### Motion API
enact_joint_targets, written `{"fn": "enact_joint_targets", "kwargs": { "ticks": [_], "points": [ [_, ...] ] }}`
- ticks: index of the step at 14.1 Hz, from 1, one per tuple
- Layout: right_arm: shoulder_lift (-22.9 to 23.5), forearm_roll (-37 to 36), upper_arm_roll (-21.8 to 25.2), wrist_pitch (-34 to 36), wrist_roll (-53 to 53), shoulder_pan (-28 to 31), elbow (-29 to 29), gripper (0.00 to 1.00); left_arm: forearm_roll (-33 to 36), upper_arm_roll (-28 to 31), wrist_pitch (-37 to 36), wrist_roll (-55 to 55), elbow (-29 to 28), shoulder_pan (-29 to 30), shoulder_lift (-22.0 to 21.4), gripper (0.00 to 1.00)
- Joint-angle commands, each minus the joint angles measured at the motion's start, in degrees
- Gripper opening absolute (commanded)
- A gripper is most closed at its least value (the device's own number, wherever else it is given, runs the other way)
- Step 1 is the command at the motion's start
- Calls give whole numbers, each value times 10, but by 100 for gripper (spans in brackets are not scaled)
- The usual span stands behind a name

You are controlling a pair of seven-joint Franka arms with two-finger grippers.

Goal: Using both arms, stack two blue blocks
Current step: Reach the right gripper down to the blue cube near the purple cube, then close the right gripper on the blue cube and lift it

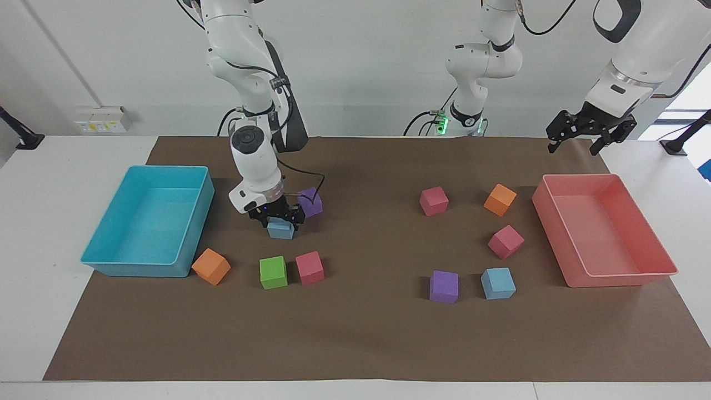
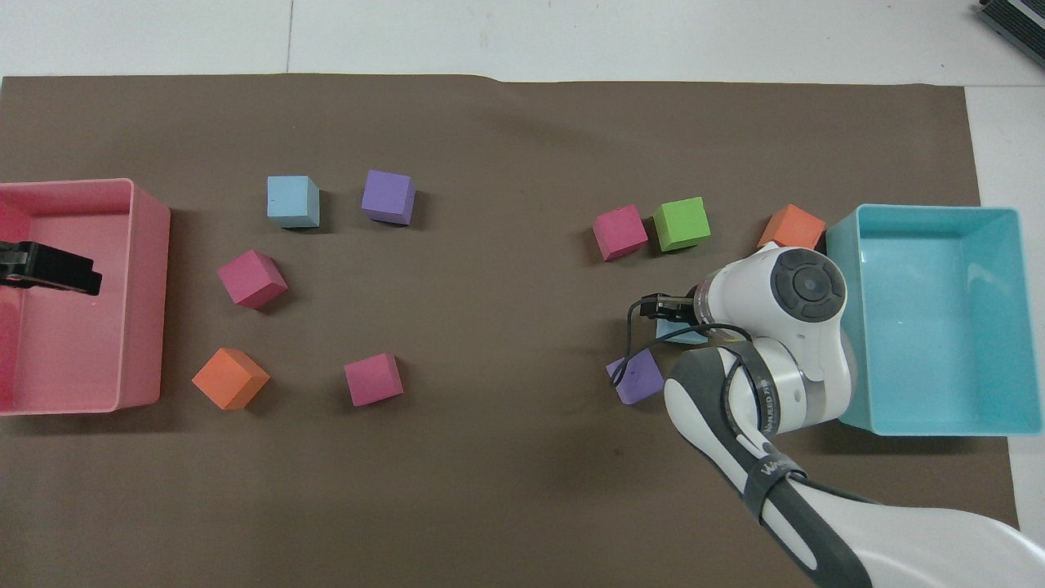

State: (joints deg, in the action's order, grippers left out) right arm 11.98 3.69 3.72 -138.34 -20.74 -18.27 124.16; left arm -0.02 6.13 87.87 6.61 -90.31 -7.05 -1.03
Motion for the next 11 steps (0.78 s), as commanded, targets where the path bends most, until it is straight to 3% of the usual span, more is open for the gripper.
{"fn": "enact_joint_targets", "kwargs": {
  "ticks": [1,3,4,7,11],
  "points": [
    [3,9,1,-11,11,-1,6,100,-8,-4,-2,-3,-6,8,-9,100],
    [2,9,1,-11,11,-1,6,100,-8,-4,-2,-3,-6,8,-9,100],
    [2,9,1,-11,8,-1,7,80,-8,-3,-2,-3,-6,8,-9,100],
    [2,9,1,-4,2,-1,6,2,-8,-3,-2,-3,-6,8,-9,100],
    [-2,8,1,10,12,-1,-12,0,-8,-4,-2,-3,-6,8,-10,100]
  ]
}}
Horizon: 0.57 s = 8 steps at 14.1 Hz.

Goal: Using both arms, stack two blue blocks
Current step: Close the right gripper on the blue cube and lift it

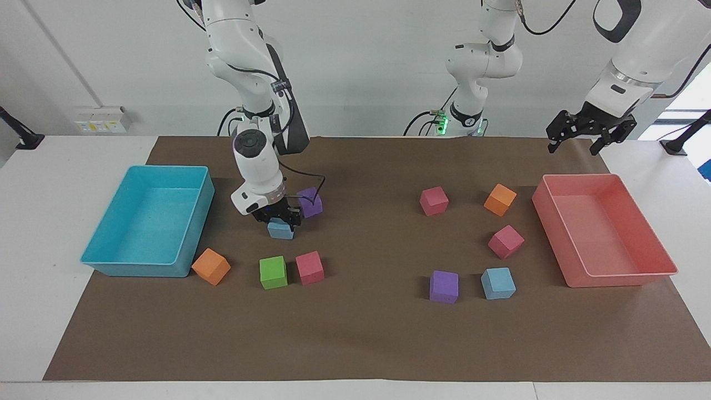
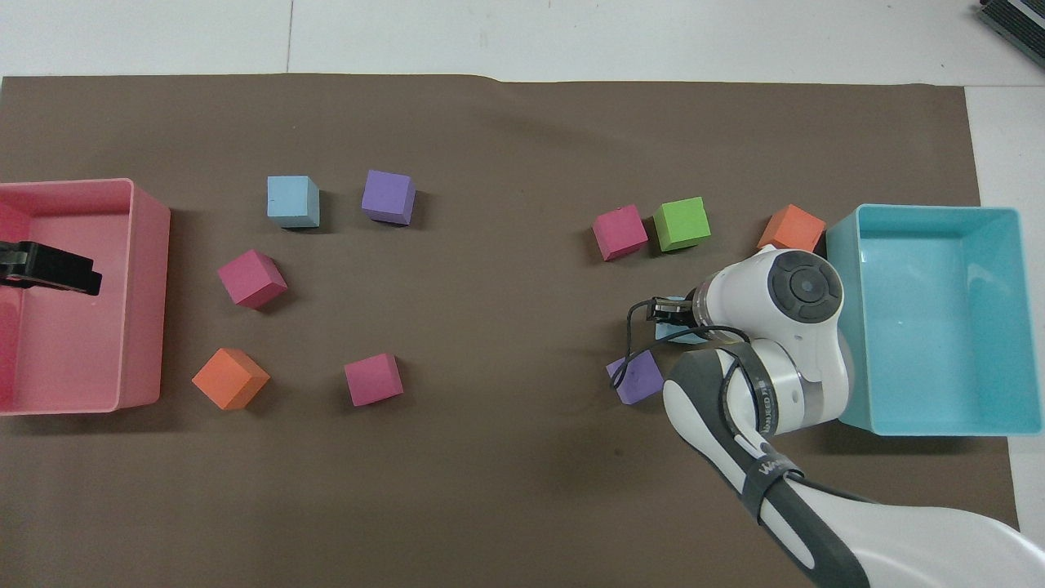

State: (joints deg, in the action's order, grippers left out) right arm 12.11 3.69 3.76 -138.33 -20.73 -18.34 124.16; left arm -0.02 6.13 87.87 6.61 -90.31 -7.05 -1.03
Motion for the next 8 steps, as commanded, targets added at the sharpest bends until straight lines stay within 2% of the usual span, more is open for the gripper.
{"fn": "enact_joint_targets", "kwargs": {
  "ticks": [1,5,8],
  "points": [
    [-9,7,1,22,13,0,-21,0,-8,-4,-2,-3,-6,8,-9,100],
    [-33,-2,2,95,12,0,-76,0,-8,-3,-2,-3,-6,8,-9,100],
    [-21,-4,-1,176,12,-2,-155,0,-8,-3,-2,-3,-6,8,-9,100]
  ]
}}
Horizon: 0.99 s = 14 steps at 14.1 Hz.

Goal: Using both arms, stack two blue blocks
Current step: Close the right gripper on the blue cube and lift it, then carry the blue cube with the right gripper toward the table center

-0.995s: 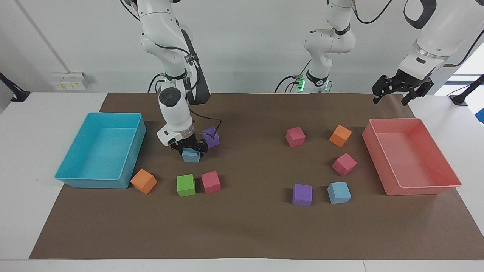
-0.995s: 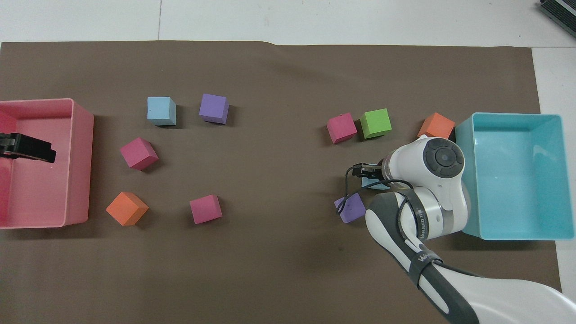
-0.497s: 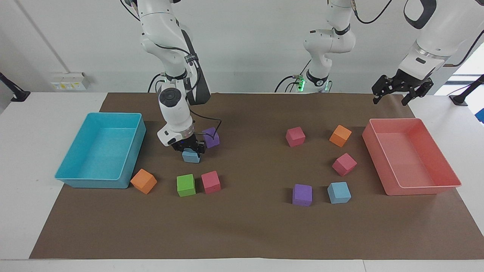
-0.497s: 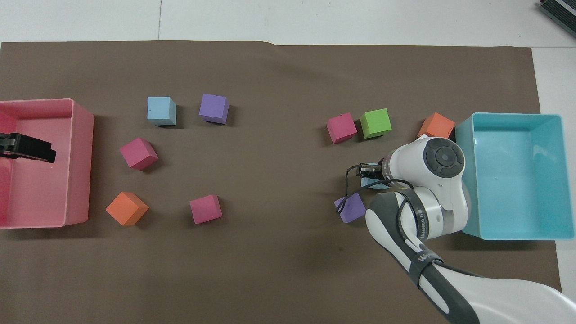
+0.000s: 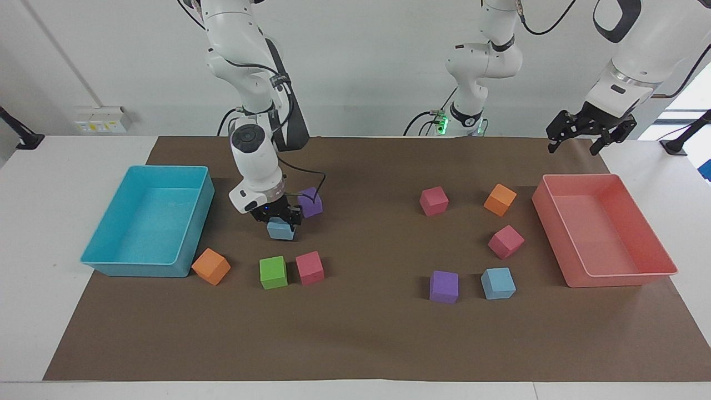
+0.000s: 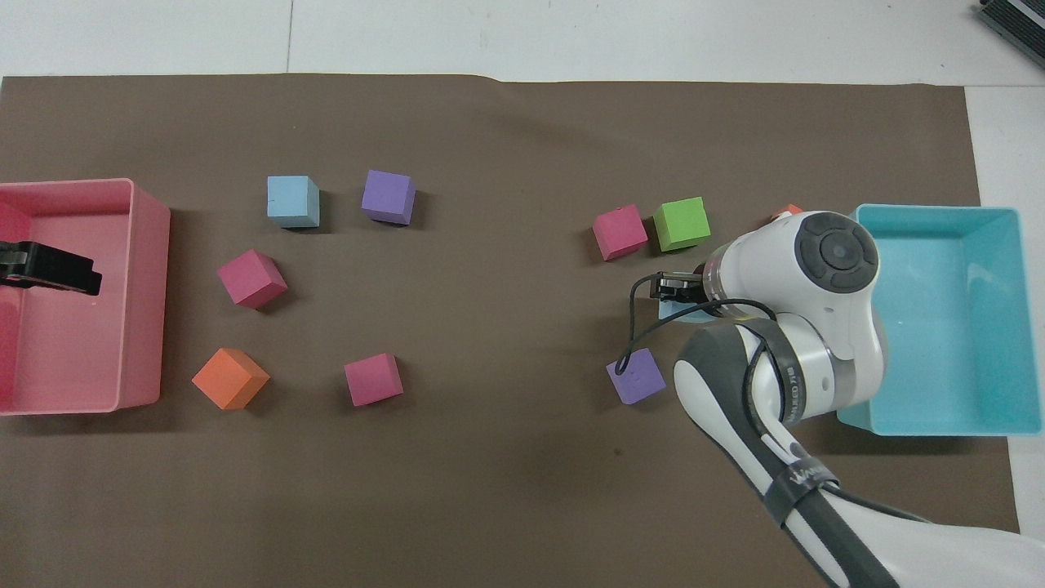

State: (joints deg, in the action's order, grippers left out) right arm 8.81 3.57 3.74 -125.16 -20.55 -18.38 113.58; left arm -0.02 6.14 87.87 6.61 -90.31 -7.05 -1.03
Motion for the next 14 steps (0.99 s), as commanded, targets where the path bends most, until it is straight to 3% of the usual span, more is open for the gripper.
{"fn": "enact_joint_targets", "kwargs": {
  "ticks": [1,5,8,14],
  "points": [
    [20,-3,-1,61,10,-6,-70,0,-8,-4,-2,-3,-6,8,-9,100],
    [51,-3,-1,104,9,-29,-139,0,-8,-4,-2,-3,-6,8,-9,100],
    [105,-2,-1,156,-8,-64,-216,0,-8,-3,-2,-3,-6,8,-9,100],
    [207,-17,-1,159,-124,-144,-313,0,-8,-3,-2,-3,-6,8,-10,100]
  ]
}}
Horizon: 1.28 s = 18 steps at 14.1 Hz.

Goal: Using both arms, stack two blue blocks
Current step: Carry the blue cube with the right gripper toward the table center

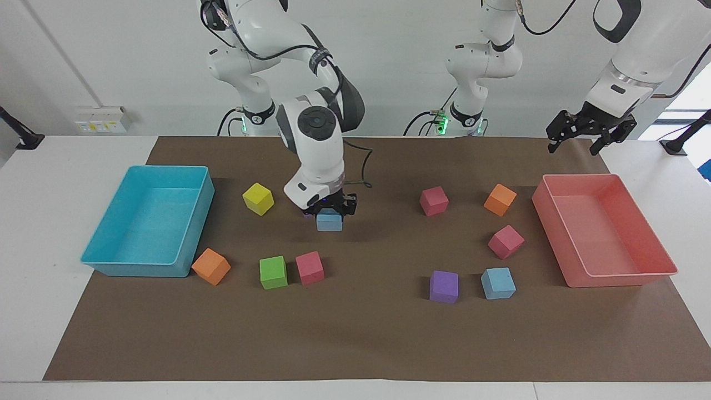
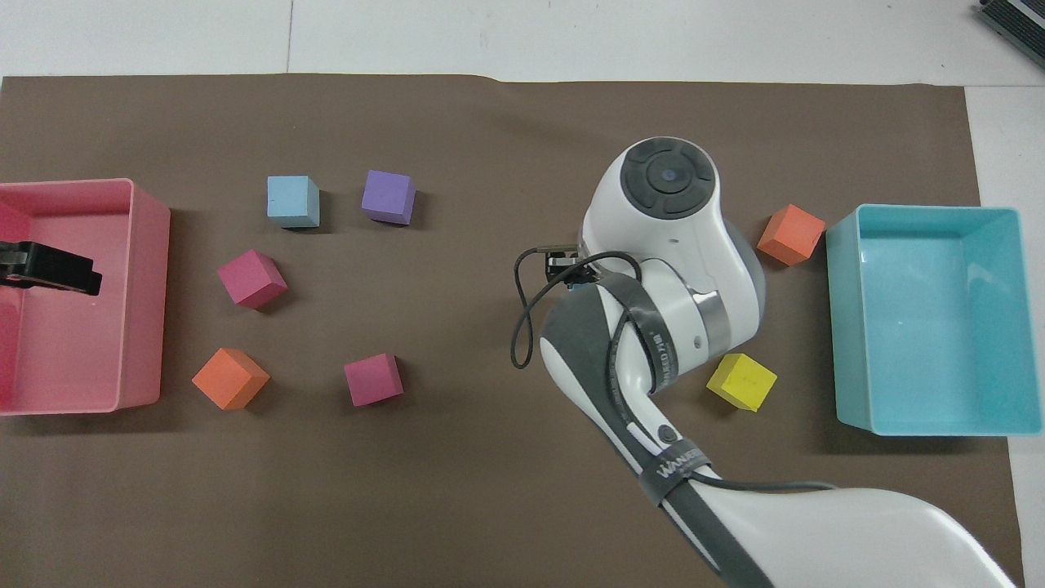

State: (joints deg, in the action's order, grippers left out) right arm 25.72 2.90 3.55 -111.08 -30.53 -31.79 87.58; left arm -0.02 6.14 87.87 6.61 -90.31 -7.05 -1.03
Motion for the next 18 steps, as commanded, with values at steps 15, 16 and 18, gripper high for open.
{"fn": "enact_joint_targets", "kwargs": {
  "ticks": [15,16,18],
  "points": [
    [101,-8,1,-89,-49,-64,-48,0,-8,-3,-2,-3,-6,8,-9,100],
    [102,-7,1,-90,-46,-64,-47,0,-8,-3,-2,-3,-6,8,-9,100],
    [101,-7,1,-91,-28,-64,-41,0,-8,-3,-2,-3,-6,8,-9,100]
  ]
}}
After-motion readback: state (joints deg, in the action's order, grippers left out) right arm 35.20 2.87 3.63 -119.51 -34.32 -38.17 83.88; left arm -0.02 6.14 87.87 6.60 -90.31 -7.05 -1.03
